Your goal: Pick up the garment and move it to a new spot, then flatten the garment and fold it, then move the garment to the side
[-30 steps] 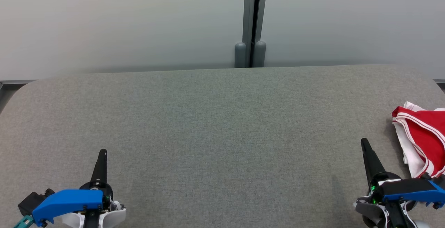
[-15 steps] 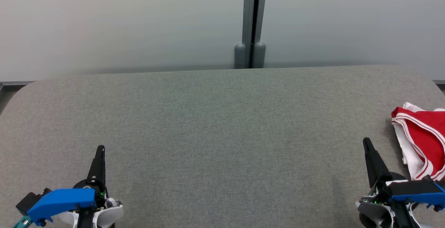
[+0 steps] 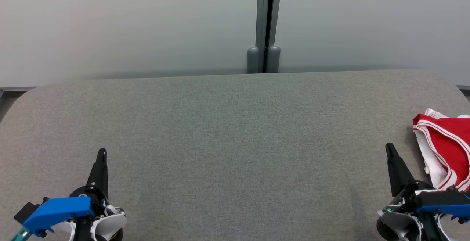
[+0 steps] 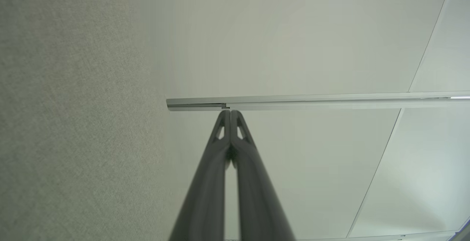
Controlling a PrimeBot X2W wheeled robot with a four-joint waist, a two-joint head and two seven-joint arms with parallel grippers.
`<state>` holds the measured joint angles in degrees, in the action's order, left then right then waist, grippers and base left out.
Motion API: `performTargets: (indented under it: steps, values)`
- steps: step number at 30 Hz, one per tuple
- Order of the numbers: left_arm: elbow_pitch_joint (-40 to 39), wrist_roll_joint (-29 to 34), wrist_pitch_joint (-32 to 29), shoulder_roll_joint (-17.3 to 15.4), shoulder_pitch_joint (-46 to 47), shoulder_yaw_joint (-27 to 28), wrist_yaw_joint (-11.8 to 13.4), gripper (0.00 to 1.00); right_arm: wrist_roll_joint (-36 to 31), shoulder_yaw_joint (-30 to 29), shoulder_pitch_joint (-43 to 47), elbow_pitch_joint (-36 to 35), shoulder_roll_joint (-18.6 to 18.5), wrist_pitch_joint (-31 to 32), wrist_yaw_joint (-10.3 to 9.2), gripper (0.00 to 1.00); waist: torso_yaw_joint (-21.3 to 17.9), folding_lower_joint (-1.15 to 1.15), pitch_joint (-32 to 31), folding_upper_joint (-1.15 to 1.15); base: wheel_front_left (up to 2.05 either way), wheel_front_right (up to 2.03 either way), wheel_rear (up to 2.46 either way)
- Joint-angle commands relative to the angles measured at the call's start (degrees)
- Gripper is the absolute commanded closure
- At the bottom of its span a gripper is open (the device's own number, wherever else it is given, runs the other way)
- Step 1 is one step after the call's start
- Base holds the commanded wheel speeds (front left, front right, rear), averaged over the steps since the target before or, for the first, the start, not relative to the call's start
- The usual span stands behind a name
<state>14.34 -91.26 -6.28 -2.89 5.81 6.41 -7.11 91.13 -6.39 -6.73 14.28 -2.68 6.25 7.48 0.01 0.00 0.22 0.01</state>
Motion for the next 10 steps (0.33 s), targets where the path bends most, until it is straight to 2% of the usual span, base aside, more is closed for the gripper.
performTargets:
  steps: [1,10]
  values:
    - [-0.5,-0.8,-0.3,0.0,0.7,0.1,-0.6,1.0,0.9,-0.2,0.9,-0.4,-0.4,0.4,0.02,1.0,0.0,0.0,0.0,-0.01,0.0,0.0,0.0]
    - [-0.5,-1.2,-0.5,0.0,0.7,0.2,-0.6,1.0,1.4,-0.3,0.9,-0.5,-0.4,0.5,0.02,1.0,0.0,0.0,0.0,-0.01,0.0,0.0,0.0]
